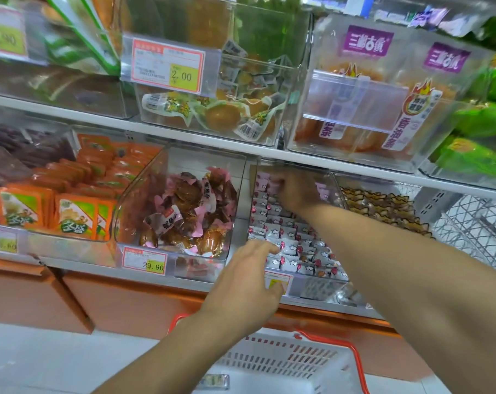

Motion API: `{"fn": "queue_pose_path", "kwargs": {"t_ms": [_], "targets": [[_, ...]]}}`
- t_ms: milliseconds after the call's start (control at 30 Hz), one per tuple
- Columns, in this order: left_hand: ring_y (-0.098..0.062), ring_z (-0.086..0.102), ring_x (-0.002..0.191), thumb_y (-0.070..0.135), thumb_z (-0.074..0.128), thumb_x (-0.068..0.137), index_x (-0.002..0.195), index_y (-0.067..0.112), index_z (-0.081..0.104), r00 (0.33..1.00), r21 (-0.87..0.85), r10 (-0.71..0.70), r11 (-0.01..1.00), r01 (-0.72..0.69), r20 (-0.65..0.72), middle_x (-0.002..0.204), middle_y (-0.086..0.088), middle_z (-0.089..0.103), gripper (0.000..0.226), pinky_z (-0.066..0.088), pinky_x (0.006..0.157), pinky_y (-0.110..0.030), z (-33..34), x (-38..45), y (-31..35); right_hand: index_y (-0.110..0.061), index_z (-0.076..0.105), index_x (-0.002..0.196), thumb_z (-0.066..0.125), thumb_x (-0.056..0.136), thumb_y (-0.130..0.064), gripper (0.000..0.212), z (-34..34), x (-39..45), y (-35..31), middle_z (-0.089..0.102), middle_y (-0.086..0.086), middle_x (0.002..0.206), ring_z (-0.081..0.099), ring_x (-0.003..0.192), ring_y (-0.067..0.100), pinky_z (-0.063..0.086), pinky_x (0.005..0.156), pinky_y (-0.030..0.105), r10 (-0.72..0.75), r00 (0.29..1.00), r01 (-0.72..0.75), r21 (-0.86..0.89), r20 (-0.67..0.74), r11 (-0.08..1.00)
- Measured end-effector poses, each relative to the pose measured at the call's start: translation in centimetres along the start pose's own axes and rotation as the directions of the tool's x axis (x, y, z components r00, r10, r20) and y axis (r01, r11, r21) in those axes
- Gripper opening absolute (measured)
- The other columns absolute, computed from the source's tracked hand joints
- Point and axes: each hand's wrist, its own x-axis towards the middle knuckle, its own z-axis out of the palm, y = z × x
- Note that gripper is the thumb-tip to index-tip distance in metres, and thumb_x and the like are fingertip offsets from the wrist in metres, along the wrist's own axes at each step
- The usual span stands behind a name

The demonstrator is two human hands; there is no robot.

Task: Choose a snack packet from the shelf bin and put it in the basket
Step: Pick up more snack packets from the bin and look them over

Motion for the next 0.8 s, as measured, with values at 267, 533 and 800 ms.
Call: {"fn": "queue_pose_path", "kwargs": {"t_ms": [267,533,800], "targets": [[0.000,0.039,0.132,0.037,0.067,0.095,0.141,0.040,0.041,1.000,0.013,0.012,1.000,-0.012,0.000,0.146,0.025,0.037,0.053,0.027,0.099,-0.018,-0.1,-0.1,-0.1,-0.014,0.071,0.080,0.057,0.094,-0.002,0.023,0.6,0.4,0.5,0.074,0.003,0.090,0.069,0.091,0.022,0.056,0.092,0.049,0.084,0.996,-0.086,0.089,0.035,0.992],[0.004,0.049,0.114,0.032,0.069,0.095,0.123,0.040,0.057,0.990,-0.148,-0.013,0.989,-0.007,-0.138,0.122,0.028,0.053,0.032,0.039,0.099,-0.019,-0.9,0.0,0.5,-0.007,0.065,0.111,0.051,0.105,-0.019,0.019,-2.3,-2.2,-1.6,0.069,0.013,0.112,0.064,0.105,0.030,0.038,0.073,0.021,0.430,0.810,-0.228,0.463,-0.398,0.857],[-0.010,0.074,0.088,0.035,0.073,0.091,0.109,0.030,0.067,0.920,-0.762,-0.387,0.614,0.207,-0.062,0.103,0.007,0.075,0.020,0.060,0.082,-0.031,-2.1,0.3,0.5,-0.017,0.065,0.108,0.053,0.105,-0.019,0.012,-5.2,-16.2,-4.9,0.077,0.004,0.100,0.071,0.079,0.013,0.061,0.071,0.024,0.586,0.808,-0.243,0.944,0.069,0.225]]}}
